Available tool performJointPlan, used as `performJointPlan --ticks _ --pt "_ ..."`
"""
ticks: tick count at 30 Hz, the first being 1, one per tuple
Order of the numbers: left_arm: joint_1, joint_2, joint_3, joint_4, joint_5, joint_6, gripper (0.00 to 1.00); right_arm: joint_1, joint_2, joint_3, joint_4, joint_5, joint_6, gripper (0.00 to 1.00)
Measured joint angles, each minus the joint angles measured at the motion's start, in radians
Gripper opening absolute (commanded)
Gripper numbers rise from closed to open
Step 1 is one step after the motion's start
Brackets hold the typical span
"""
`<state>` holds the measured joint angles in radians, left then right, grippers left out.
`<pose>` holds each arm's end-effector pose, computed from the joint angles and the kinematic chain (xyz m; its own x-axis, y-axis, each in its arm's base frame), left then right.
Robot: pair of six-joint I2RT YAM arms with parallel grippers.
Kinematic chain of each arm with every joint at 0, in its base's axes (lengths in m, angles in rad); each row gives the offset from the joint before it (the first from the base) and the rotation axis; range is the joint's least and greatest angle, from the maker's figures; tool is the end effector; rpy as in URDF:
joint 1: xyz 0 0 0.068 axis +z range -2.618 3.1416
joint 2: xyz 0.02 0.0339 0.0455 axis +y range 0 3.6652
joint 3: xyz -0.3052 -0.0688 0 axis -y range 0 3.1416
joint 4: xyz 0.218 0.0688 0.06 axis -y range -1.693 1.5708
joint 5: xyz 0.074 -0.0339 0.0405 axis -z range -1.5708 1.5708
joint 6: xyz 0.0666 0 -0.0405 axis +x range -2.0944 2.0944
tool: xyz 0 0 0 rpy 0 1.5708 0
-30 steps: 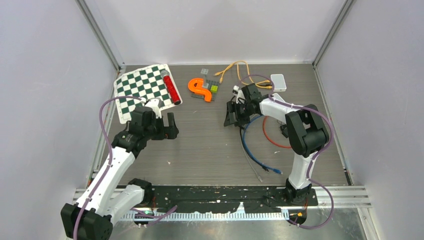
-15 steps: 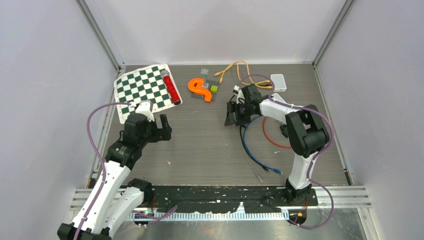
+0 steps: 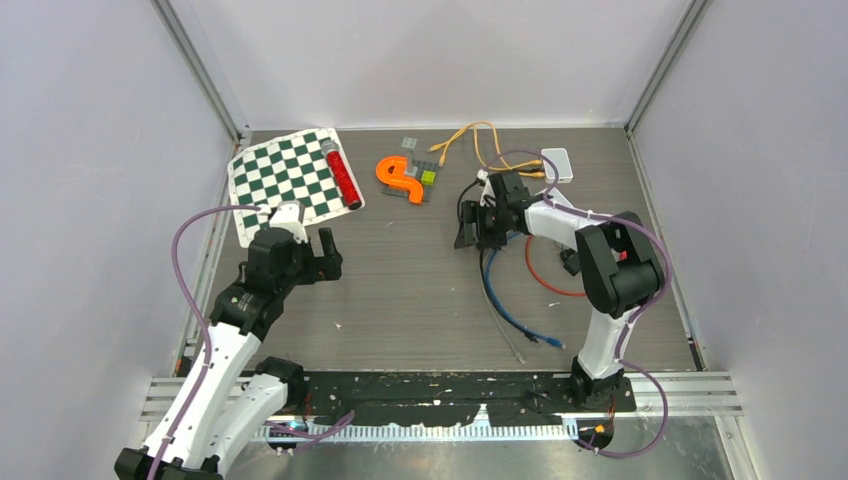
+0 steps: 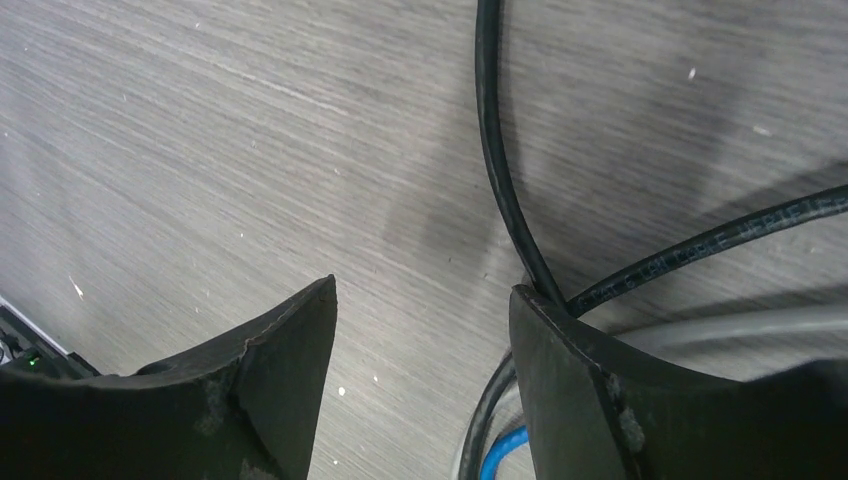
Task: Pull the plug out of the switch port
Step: Move the switch port to the center of the board.
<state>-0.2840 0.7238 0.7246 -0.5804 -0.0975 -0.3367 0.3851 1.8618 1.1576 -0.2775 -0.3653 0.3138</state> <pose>0.1234 -0.0293 0.2990 -0.5625 -0.1783 -0.8073 0.0157 0.9740 -0.2261 0.3509 0.1679 0.1972 -0.8980 -0.0529 -0.4368 -0.2708 0.8488 0.4540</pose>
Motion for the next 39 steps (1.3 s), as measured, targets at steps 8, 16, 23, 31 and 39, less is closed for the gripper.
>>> performJointPlan --ticks 8,16,23,31,39 --pt "0.0 0.005 -0.003 0.001 0.001 0.0 0.99 -0.01 -0.074 -0.01 0.019 0.001 0.007 0.69" --pt "0.0 0.009 -0.003 0.001 0.001 0.0 0.99 -0.024 -0.01 0.017 0.03 0.005 0.011 0.63" --pt "0.0 0.03 -0.004 0.007 0.005 0.0 0.99 -0.026 0.059 0.039 0.02 -0.032 0.011 0.54" --pt "0.0 0.12 -0.003 0.007 0.045 -0.001 0.99 0.031 0.213 0.234 0.024 -0.082 0.04 0.56" --pt "0.0 0.143 -0.003 0.006 0.073 -0.007 0.99 0.066 0.489 0.644 0.031 -0.095 0.142 0.61"
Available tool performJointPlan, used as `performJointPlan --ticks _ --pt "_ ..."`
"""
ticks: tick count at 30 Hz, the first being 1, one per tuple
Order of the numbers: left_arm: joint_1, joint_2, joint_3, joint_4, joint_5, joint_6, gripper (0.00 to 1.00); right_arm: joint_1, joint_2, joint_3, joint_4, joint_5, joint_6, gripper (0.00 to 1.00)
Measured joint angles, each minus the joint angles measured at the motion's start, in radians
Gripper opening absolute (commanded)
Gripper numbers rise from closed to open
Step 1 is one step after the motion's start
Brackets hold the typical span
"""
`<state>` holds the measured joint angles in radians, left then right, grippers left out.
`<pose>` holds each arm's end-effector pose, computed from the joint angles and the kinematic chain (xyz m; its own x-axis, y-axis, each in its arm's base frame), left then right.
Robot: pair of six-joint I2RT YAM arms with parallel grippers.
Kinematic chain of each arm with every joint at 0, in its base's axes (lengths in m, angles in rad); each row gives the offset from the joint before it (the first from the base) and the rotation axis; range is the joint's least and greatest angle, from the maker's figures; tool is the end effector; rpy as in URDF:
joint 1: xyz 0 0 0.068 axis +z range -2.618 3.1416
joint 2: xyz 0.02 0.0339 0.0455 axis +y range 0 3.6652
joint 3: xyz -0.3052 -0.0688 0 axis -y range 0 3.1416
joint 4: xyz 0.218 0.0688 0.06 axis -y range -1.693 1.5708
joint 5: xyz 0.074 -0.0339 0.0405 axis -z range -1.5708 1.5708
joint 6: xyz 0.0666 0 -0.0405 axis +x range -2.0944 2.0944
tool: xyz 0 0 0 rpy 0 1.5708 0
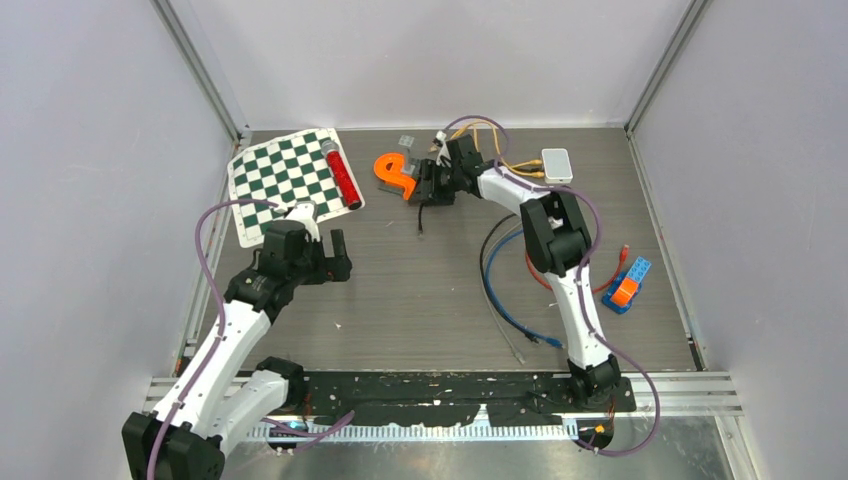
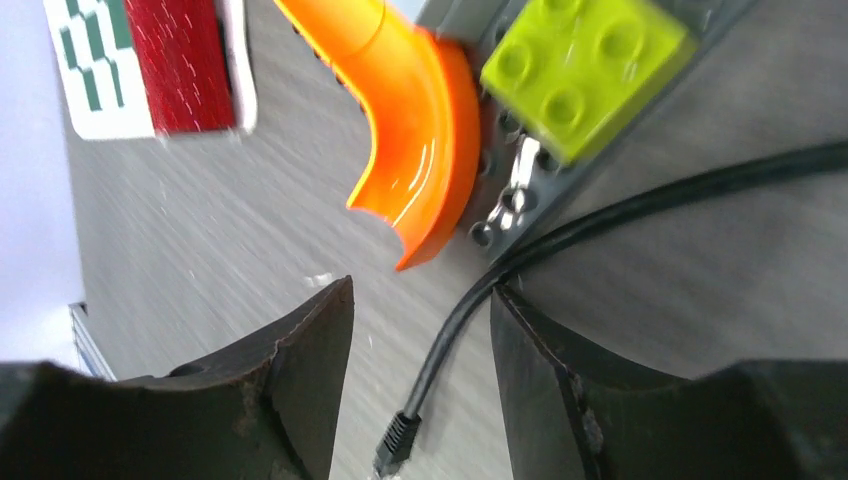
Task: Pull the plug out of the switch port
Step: Move the switch port to the center of the board.
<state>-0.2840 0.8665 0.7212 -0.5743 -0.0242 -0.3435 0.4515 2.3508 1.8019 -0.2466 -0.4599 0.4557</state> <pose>0.1468 -0.0412 0.2812 -0.6842 -0.1510 -0.7135 0.0342 0.9706 -0.2383 0.4779 0.2646 0.1724 -0.8722 0.0154 -0.4890 -0.3193 0.7394 0.5927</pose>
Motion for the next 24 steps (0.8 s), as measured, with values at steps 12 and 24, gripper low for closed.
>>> performJointPlan --ticks 12,24 --pt "0.0 0.0 0.0 0.0 0.008 -0.016 0.99 -0.016 0.12 0.175 0.029 -0.05 0.053 0.76" --pt "0.0 0.008 0.0 0.003 0.053 -0.019 0.99 -0.133 -0.448 -0.335 0.008 -0.015 -0.01 0.92"
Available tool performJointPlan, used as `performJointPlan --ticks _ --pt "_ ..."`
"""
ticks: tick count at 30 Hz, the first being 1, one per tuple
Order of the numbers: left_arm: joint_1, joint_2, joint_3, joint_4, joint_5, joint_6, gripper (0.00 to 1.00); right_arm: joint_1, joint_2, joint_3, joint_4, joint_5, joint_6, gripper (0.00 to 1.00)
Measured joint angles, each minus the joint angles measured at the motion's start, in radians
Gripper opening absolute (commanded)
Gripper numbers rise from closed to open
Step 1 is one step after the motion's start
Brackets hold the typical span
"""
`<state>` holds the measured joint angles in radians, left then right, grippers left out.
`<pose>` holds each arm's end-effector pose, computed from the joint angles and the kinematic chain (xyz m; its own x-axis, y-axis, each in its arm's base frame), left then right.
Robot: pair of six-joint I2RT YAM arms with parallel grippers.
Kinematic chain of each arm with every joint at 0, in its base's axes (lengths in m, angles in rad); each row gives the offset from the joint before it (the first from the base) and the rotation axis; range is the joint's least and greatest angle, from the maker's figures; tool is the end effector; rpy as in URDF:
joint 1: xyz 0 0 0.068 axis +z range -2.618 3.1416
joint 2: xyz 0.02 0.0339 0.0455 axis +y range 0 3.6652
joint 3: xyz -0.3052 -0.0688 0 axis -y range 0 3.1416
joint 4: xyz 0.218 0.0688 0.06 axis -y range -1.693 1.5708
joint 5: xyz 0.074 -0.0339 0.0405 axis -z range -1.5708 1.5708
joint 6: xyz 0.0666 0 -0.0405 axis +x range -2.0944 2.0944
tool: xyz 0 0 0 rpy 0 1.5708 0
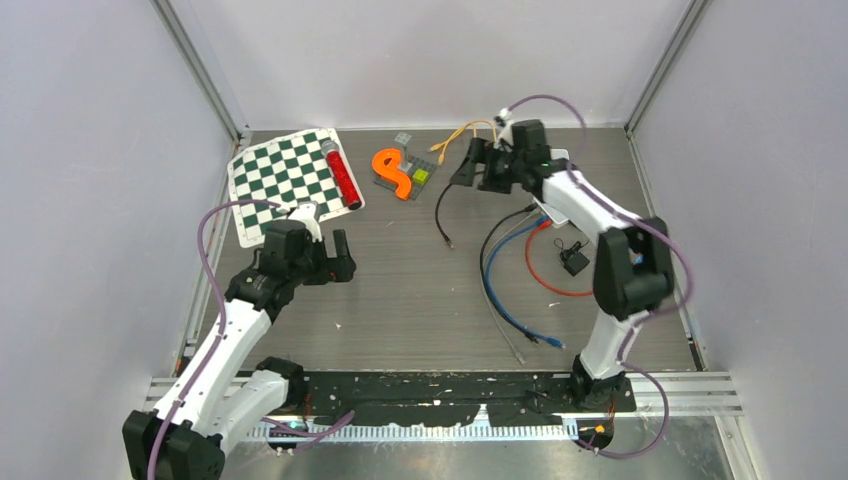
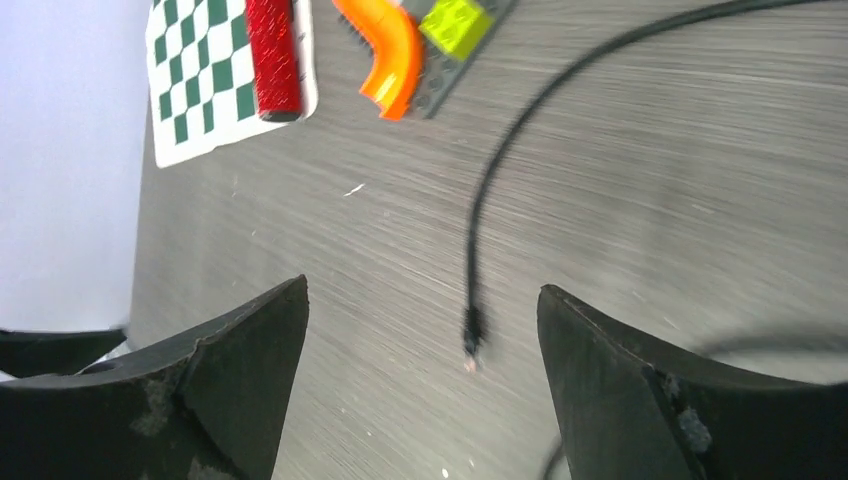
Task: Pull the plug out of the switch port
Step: Move the switch port to the center of the board.
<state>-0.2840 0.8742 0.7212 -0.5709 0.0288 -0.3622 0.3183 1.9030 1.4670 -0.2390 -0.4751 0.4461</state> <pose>0.1474 -0.0450 0.2806 -0.7011 -0.1643 -0.6939 0.0560 0.9574 -0.2833 0.4145 0.1687 0.2811 -0.8018 0.1397 -0.5810 -0.3010 0.7455 0.5947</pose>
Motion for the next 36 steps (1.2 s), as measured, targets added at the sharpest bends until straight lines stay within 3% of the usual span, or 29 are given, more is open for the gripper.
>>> performJointPlan --ticks 6,12,28,31,36 --pt "0.0 0.0 0.0 0.01 0.02 0.0 0.99 -0.106 -0.325 -0.289 0.006 0.238 -0.002 0.9" --pt "0.0 0.027 0.0 0.028 0.055 0.002 0.99 -0.124 -0.335 -0.505 -0.077 0.376 0.006 0.87" --pt "-0.002 0.046 0.0 0.037 0.07 0.001 0.99 0.013 -0.216 -0.44 -0.155 0.51 -0.023 0.85" --pt "-0.002 0.046 0.0 0.037 0.07 0.001 0.99 0.055 -0.194 -0.424 -0.164 0.526 -0.029 0.66" --pt "-0.003 0.046 0.0 0.036 0.07 0.002 0.99 0.102 -0.155 -0.405 -0.167 0.525 -0.052 0.52"
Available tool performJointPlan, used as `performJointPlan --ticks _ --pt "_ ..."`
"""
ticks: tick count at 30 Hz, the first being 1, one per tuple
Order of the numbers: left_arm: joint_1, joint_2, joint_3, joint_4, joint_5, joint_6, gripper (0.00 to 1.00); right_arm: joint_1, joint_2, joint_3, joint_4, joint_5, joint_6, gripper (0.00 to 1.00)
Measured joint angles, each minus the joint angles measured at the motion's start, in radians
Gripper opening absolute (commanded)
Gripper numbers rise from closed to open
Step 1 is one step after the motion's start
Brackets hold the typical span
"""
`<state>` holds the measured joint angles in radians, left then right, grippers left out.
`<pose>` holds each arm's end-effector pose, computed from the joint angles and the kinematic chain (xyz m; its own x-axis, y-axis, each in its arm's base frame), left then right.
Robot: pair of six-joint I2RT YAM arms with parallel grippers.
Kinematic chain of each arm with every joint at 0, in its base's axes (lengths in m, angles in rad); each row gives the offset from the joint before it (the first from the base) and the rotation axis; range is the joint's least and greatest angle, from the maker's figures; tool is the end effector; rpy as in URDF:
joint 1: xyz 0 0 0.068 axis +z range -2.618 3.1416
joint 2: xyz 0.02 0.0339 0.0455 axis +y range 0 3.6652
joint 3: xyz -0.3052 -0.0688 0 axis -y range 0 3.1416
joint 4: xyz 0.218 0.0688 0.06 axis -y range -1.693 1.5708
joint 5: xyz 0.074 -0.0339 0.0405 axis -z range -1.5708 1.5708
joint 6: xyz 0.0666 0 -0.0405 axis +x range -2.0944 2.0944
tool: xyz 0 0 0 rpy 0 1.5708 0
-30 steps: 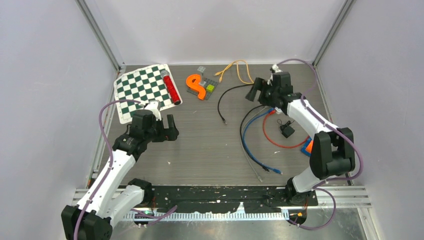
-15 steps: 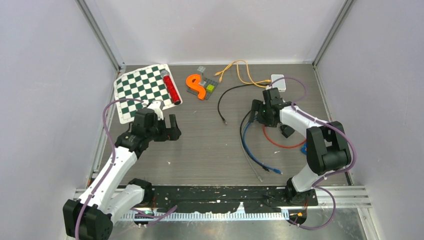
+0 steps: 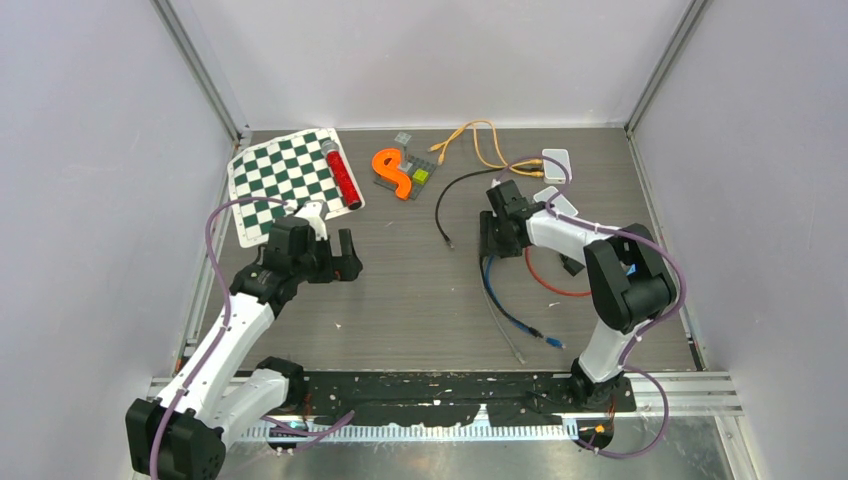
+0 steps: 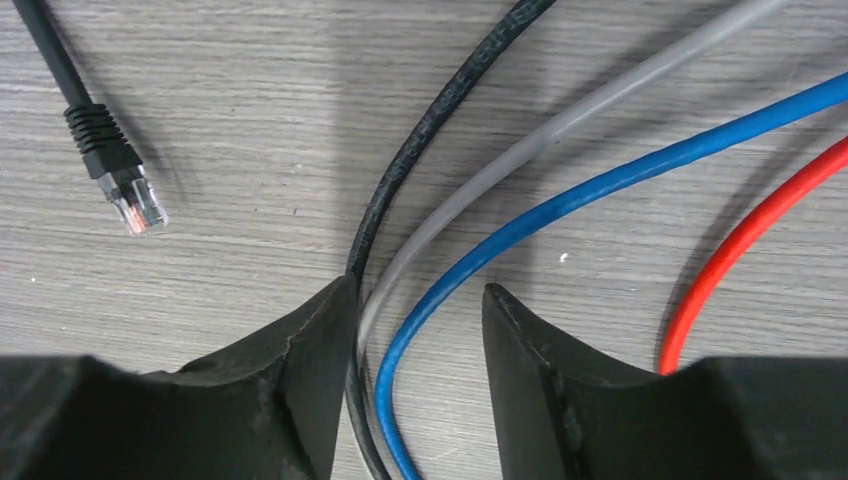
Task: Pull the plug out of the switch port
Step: Move the switch port to the center of the board.
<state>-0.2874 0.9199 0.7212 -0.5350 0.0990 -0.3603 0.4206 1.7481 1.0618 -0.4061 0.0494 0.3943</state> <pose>0.1562 -0.0530 0.2782 -0.7252 -0.1515 -0.6717 0.1034 0.9405 -0.3238 0.3164 0.1379 0.1974 -0.8969 0.0192 -0.4419 -0.0460 0.9896 0.1364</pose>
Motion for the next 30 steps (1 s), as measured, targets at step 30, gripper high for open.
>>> performJointPlan --ticks 30 --pt "-0.051 0.091 0.069 0.019 0.037 0.029 0.99 0.558 -0.339 -0.336 -0.055 -0.168 -0.112 0.61"
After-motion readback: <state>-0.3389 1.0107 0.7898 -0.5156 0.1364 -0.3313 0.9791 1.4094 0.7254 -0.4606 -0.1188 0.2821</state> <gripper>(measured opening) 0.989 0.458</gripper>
